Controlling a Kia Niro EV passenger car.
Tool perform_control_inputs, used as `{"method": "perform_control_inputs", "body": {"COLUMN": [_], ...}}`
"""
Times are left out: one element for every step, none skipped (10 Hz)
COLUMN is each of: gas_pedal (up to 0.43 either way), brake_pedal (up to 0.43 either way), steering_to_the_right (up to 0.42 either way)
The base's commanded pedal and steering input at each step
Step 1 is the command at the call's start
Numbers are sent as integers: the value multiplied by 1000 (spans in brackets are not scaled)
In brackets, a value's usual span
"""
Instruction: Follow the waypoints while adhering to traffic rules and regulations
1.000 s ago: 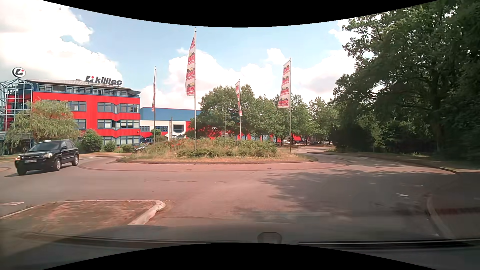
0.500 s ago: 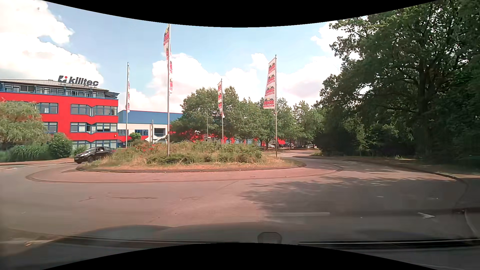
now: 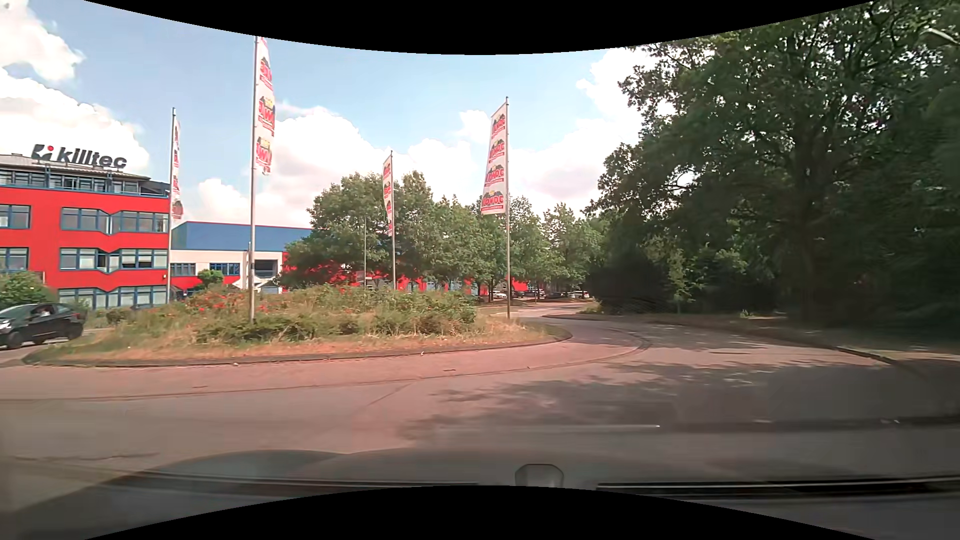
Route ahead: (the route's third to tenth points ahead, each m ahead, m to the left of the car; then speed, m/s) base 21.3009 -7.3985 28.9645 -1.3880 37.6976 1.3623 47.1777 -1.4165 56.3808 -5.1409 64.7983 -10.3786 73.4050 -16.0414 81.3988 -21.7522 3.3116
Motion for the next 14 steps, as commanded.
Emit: {"method": "perform_control_inputs", "body": {"gas_pedal": [370, 370, 370, 370, 370, 370, 358, 339, 311, 287, 248, 209, 189, 150], "brake_pedal": [0, 0, 0, 0, 0, 0, 0, 0, 0, 0, 0, 0, 0, 0], "steering_to_the_right": [300, 315, 330, 341, 350, 350, 351, 352, 352, 344, 321, 288, 257, 221]}}
